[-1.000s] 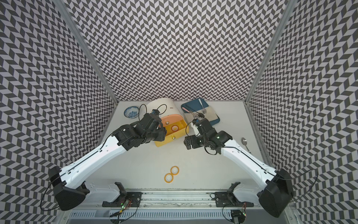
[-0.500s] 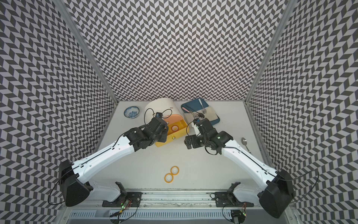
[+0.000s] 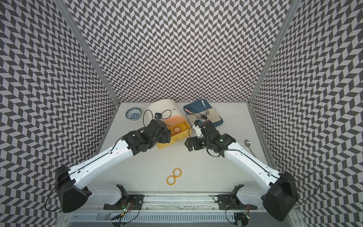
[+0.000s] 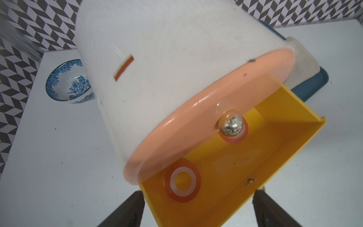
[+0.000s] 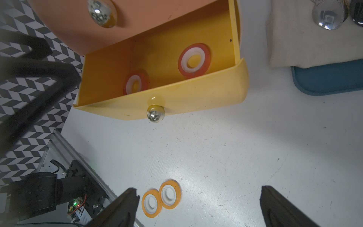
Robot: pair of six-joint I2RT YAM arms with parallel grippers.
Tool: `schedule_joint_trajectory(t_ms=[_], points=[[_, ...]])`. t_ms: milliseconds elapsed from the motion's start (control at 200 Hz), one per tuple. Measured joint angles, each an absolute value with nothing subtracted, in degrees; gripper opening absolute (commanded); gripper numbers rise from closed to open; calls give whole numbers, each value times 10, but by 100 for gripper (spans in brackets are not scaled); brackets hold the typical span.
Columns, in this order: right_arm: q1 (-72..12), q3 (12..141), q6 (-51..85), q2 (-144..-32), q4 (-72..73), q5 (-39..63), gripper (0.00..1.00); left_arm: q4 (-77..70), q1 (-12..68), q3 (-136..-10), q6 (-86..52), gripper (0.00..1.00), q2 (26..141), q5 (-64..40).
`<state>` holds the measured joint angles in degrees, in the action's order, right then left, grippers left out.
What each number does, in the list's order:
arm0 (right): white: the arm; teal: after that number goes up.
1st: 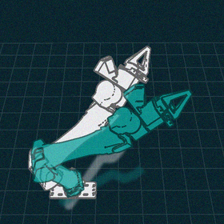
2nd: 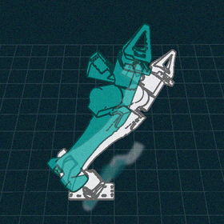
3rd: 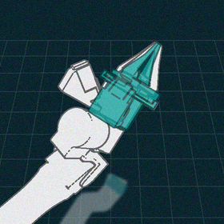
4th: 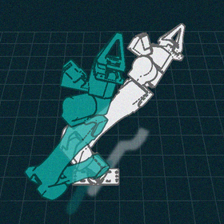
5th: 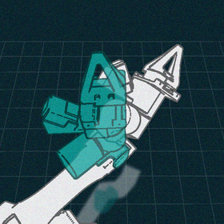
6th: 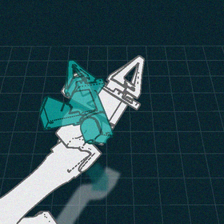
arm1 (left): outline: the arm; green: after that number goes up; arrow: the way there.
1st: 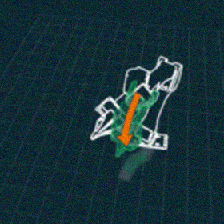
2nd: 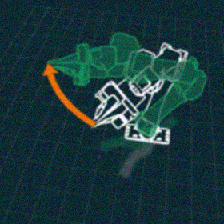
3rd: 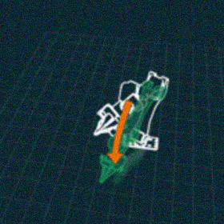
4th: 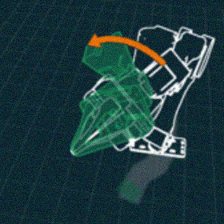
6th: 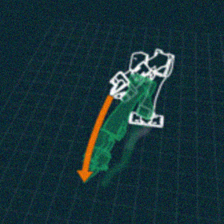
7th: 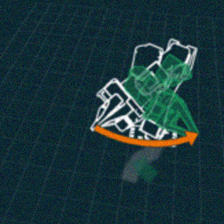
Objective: Place the transparent tape into the drawer according to color
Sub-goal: Place the tape in the drawer.
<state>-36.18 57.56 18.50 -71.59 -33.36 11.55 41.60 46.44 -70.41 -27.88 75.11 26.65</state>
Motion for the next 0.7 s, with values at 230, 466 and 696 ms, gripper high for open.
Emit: schedule_joint_trajectory(t_ms=[230, 466, 696], points=[[-366, 510, 197, -705, -249, 128, 85, 389, 413, -746, -274, 93, 688, 206], [-410, 505, 200, -705, -168, 98, 81, 346, 270, -776, -260, 97, 705, 77], [-446, 505, 200, -717, -106, 44, 69, 330, 199, -781, -252, 94, 781, -31]])
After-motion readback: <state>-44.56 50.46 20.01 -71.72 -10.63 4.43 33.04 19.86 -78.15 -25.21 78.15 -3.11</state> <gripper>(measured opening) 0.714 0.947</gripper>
